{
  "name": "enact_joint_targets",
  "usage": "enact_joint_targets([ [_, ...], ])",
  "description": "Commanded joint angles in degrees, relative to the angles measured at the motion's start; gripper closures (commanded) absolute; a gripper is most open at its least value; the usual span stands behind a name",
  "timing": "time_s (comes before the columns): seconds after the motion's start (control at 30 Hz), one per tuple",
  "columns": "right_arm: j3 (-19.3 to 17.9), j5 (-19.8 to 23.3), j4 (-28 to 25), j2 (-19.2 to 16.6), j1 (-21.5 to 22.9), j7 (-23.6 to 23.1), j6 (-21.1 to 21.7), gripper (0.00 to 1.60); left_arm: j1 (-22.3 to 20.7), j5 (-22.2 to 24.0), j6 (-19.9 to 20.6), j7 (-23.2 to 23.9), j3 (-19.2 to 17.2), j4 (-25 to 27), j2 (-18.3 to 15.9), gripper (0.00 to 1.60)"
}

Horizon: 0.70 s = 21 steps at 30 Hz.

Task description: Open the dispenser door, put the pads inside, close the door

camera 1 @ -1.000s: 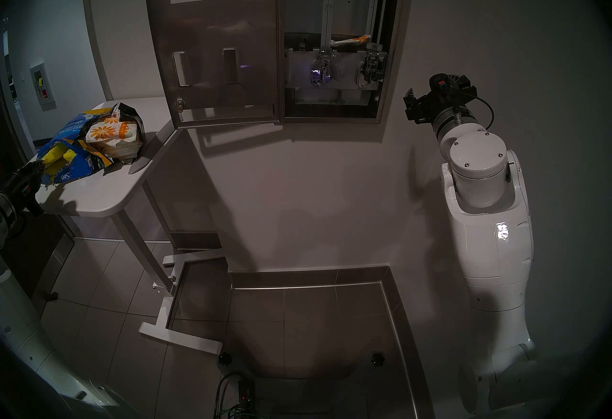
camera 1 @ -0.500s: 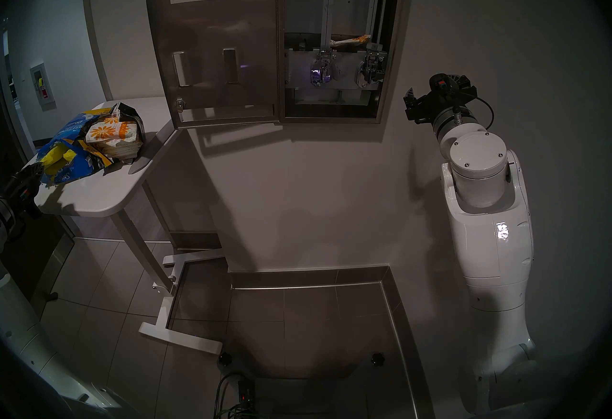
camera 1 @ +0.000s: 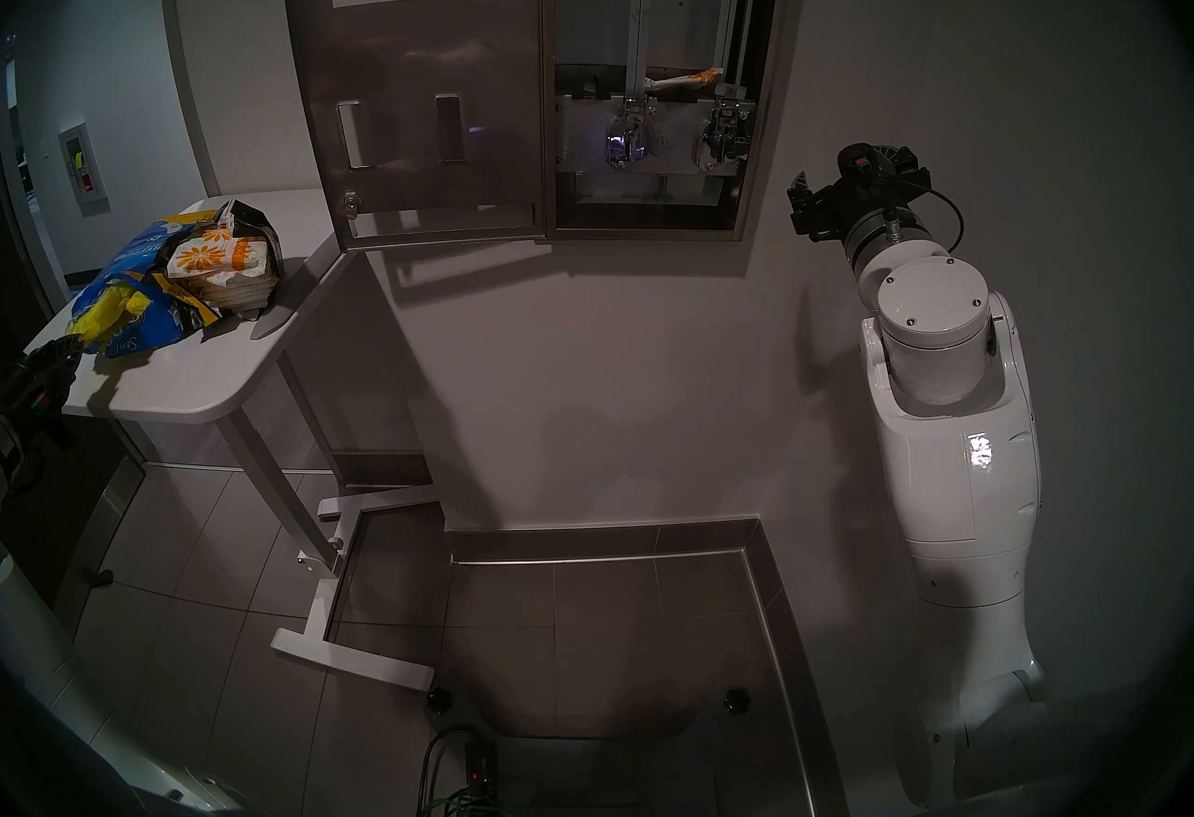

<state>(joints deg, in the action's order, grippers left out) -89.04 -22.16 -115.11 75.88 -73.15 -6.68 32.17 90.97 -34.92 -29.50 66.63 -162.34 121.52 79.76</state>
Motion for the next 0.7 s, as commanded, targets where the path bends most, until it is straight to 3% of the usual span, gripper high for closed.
enact_joint_targets([
  [0.0,-0.12,-0.12,-1.59,0.00,1.47,0.42,-0.70,0.00,1.14,4.89,-0.25,1.09,-2.52,3.92,0.62,1.60],
  [0.67,-0.12,-0.12,-1.59,0.01,1.47,0.43,-0.72,0.00,1.97,13.10,1.86,5.55,-2.66,8.14,1.49,1.60],
])
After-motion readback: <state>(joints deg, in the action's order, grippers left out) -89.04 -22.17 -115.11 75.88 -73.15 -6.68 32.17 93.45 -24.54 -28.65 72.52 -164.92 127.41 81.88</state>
